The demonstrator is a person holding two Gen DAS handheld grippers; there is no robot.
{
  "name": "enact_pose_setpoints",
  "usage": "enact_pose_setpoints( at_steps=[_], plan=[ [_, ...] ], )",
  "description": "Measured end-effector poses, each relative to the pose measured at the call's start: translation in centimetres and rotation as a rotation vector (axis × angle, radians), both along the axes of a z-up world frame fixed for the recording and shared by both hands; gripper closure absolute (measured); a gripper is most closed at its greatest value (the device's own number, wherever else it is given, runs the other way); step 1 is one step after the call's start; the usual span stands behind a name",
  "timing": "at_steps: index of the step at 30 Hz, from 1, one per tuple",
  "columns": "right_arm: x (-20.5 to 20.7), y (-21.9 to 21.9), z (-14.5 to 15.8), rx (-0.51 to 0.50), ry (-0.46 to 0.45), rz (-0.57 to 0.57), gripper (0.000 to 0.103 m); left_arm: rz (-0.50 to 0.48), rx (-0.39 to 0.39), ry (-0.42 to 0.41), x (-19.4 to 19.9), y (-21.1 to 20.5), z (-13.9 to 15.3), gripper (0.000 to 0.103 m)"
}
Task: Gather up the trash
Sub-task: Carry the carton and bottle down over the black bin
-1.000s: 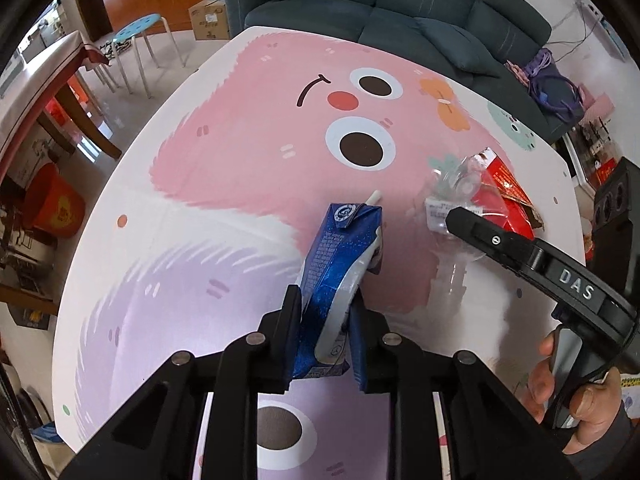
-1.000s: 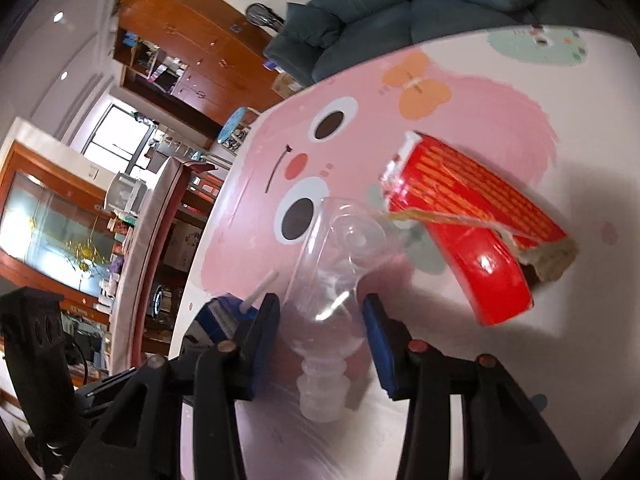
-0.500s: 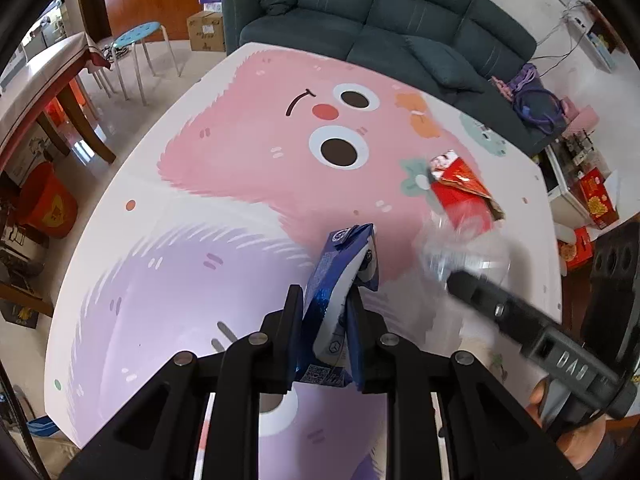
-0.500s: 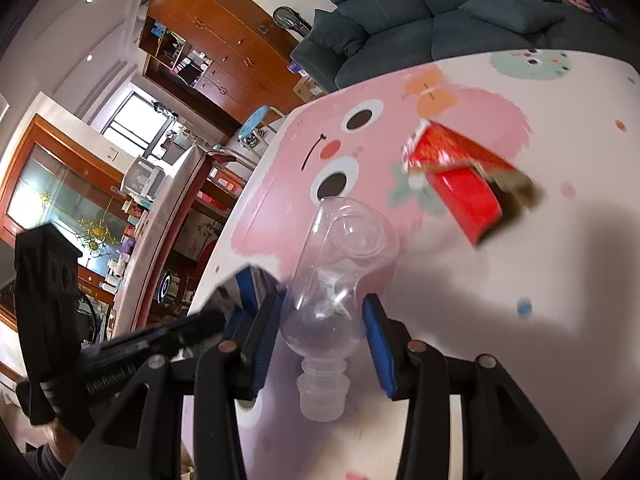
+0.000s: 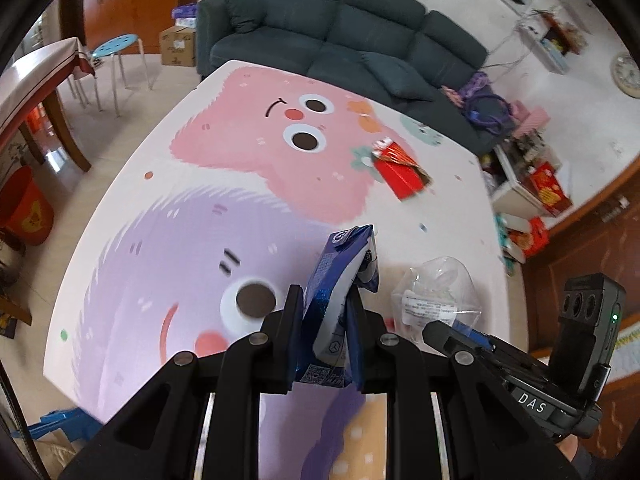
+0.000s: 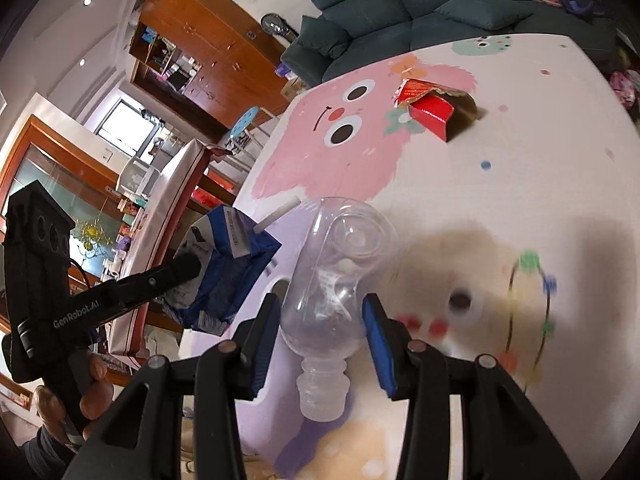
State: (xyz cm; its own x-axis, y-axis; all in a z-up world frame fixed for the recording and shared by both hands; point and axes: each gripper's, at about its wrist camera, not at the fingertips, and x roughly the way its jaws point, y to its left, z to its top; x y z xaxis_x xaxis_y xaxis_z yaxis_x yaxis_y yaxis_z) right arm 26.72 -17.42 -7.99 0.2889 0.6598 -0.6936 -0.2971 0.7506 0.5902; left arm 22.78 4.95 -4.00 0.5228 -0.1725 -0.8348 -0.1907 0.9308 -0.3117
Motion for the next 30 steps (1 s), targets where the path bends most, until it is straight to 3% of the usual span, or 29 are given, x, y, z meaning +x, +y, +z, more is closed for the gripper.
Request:
enact_pose_setpoints(
  at_steps=[7,14,24,30],
  plan=[
    [-10.5,1.3,3.3,0.025,-0.057,-0.107,0.06,-0.1,-0.036,-0.051,-8.5,1.3,2.1,0.085],
    [-20.6,3.5,3.3,0.034,-0.064,-0.19,0.06,-0.208,-0.067,-0.051,-16.3,2.6,1.4,0.085],
    [-28.6,3.7,0.4,-0.059,0.032,-0.195,0.06,-0.258,-0.141,0.043,-23.7,1.8,-3.9,0.085],
    [-29.9,1.7,-6.0,-0.127,0.151,-0.209,0.06,-0.265,-0.153,0.121,-25.7,-0.4,-10.1,0.085]
  ],
)
